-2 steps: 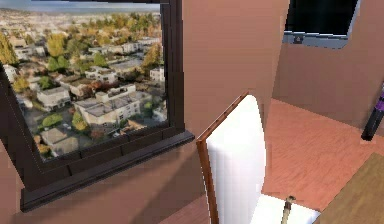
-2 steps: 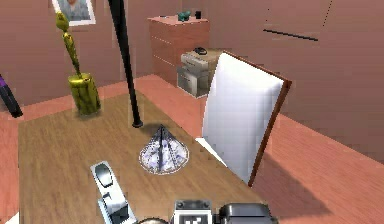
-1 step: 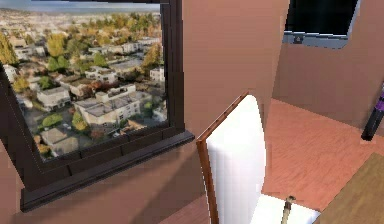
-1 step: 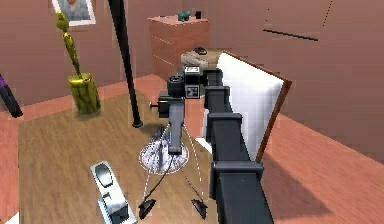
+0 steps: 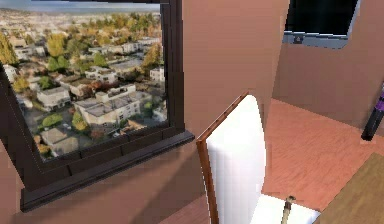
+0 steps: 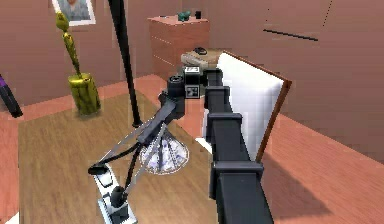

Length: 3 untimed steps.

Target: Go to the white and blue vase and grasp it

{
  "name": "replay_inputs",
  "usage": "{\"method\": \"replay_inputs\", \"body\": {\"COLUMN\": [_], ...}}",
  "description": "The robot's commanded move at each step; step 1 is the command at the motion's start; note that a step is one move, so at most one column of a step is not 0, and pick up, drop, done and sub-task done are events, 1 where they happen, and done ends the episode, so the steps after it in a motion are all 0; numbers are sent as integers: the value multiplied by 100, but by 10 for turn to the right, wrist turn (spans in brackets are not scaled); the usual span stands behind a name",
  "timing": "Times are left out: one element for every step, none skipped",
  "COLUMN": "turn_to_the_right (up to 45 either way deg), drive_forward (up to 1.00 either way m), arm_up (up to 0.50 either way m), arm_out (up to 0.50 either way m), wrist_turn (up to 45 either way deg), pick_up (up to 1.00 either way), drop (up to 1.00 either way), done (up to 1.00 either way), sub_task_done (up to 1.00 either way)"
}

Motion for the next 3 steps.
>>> {"method": "replay_inputs", "body": {"turn_to_the_right": [0, 0, 0], "drive_forward": [0, 0, 0], "arm_up": [0, 0, 0], "arm_out": [0, 0, 0], "wrist_turn": [450, 450, 150], "pick_up": [0, 0, 0], "drop": [0, 0, 0], "done": [0, 0, 0], "sub_task_done": [0, 0, 0]}}
